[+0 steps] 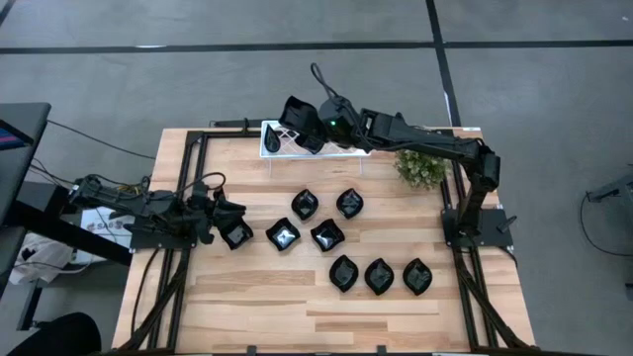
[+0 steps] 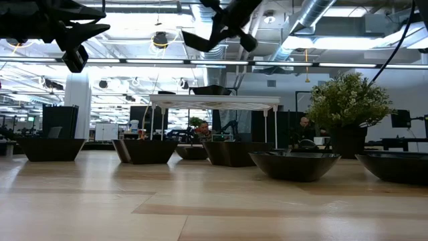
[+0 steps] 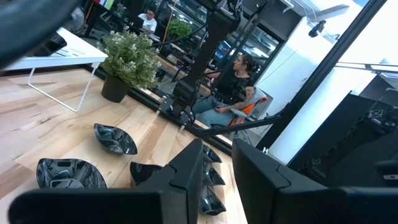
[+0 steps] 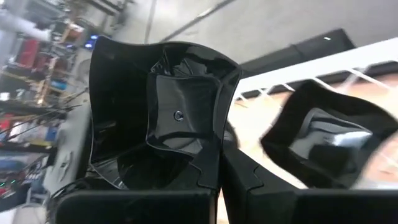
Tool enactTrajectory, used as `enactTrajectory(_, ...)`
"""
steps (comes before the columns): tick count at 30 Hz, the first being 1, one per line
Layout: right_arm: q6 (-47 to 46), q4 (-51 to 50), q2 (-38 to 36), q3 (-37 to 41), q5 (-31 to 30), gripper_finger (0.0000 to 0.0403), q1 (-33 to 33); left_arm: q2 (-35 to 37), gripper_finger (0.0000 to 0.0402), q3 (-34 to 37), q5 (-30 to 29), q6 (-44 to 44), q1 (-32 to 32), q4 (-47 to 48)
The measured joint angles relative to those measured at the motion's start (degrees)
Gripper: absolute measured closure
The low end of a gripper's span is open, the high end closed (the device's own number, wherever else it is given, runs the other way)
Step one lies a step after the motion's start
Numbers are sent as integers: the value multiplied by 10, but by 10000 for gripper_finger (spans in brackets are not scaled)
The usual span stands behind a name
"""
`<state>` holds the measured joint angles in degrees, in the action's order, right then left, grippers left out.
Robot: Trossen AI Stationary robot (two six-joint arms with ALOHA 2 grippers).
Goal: Pick & Place Mini shaped plates
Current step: Stack the distorted square-shaped plate on top of the distorted square-shaped plate on the shelf
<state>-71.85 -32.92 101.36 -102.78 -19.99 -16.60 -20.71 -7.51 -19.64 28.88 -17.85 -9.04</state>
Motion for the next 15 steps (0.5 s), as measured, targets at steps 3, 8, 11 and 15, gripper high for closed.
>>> enactTrajectory(3, -18, -32, 0, 0, -11, 403, 0, 0, 314, 0, 0, -1, 0, 0)
enactTrajectory(8, -41, -58, 0, 0, -13, 403, 0, 0, 314, 0, 0, -1, 0, 0)
enactTrajectory(11, -51, -70, 0, 0, -13, 403, 0, 0, 314, 0, 0, 0, 0, 0)
enactTrajectory(15, -69, -96, 0, 0, -13, 403, 0, 0, 314, 0, 0, 0, 0, 0)
